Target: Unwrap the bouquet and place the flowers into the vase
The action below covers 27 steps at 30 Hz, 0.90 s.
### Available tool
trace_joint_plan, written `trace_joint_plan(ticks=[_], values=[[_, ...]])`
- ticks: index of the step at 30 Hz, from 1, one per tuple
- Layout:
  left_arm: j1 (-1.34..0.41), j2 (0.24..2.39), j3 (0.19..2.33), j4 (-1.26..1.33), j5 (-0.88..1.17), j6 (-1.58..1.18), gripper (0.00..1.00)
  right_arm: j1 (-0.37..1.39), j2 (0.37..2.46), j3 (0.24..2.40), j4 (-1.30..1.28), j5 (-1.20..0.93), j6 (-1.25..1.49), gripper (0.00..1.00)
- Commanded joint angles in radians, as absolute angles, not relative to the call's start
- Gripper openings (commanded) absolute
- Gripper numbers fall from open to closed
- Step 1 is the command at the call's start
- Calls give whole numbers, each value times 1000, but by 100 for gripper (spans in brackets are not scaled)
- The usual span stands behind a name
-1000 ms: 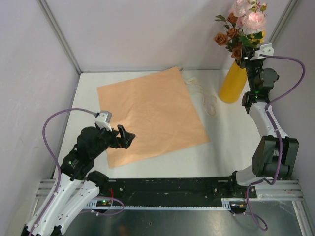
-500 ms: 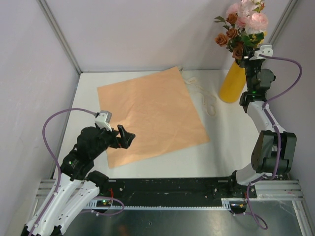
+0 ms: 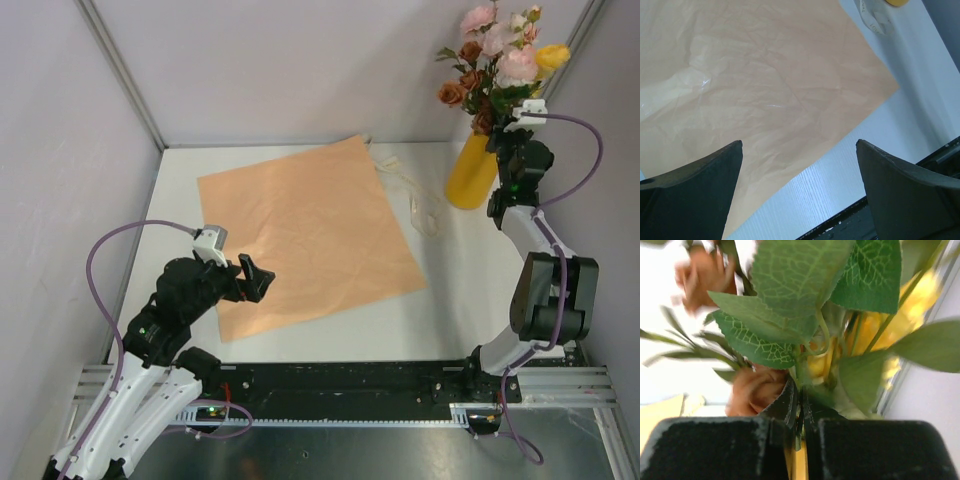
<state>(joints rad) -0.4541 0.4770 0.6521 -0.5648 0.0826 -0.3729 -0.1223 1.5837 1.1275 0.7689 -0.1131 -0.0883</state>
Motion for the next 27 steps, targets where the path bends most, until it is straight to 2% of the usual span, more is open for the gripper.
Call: trace_joint_plan(ticks=[1,6,13,18,22,27], values=[[-459,471,671,-554,82,-357,100,-120,1635,1120,626,-55,-52,0],[-459,455,667,-553,77,-358,100,-98,1621,1124,619,-10,-47,2],[-459,459,670,-553,82,-356,100,-96,1531,1155,569,15,-10,33],[-459,453,670,-553,80,-357,100,-97,1454,1245,370,-11,45,56],[-459,449,669,-554,79,-357,100,-92,1390,1310,207,-2,108,64],[-459,451,670,-554,81,-357,100,-87,1287,1333,124,-40,162,65]])
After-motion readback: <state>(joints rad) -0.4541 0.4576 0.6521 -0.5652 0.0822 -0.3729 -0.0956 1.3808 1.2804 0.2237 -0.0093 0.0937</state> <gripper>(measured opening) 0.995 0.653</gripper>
